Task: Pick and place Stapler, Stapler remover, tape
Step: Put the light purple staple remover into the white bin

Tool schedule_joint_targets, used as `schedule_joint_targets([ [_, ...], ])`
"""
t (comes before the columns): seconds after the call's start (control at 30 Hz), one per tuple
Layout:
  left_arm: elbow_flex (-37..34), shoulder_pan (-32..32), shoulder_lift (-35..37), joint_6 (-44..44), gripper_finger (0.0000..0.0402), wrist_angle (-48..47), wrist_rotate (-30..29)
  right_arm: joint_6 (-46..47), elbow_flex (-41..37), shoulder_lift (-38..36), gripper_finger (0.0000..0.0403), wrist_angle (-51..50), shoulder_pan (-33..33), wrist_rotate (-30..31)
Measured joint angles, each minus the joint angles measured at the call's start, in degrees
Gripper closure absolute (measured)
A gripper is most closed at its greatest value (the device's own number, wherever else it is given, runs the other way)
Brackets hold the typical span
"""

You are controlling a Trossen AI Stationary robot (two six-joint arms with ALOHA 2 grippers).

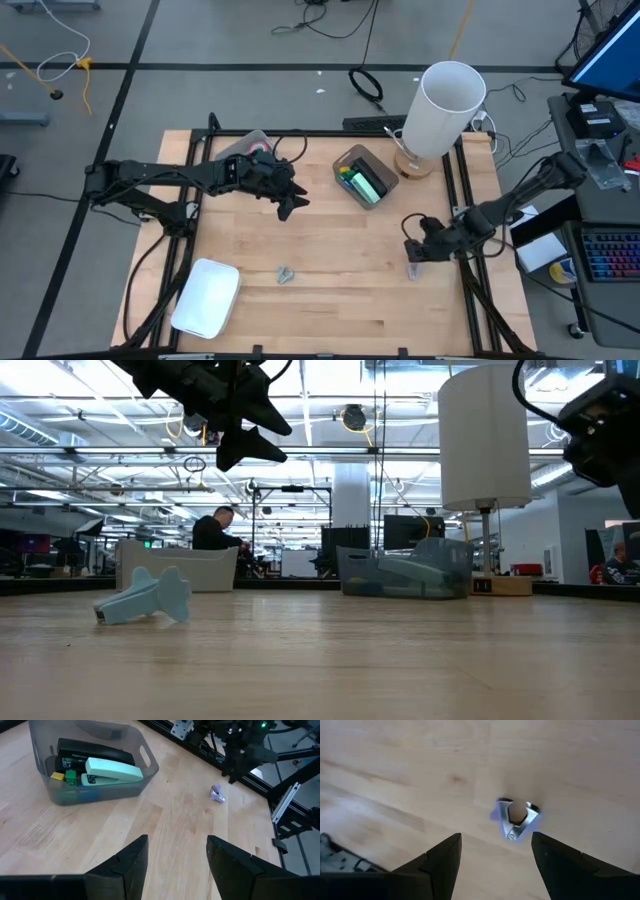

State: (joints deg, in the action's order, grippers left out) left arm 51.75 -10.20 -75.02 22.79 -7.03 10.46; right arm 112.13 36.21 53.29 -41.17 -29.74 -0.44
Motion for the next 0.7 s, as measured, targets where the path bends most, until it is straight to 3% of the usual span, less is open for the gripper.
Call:
schedule_joint_targets([
  [0.2,0.0,0.0,0.0,0.0,0.0202,-0.1,0.0,1.2,0.0,4.5,0.0165,0.2,0.0,-5.7],
  [0.5,0.0,0.0,0.0,-0.2,0.0202,-0.1,0.0,1.2,0.0,9.5,0.0169,0.6,0.0,-5.6],
  [0.7,0.0,0.0,0.0,-0.2,0.0202,-0.2,0.0,1.2,0.0,11.9,0.0205,0.1,0.0,-5.4],
])
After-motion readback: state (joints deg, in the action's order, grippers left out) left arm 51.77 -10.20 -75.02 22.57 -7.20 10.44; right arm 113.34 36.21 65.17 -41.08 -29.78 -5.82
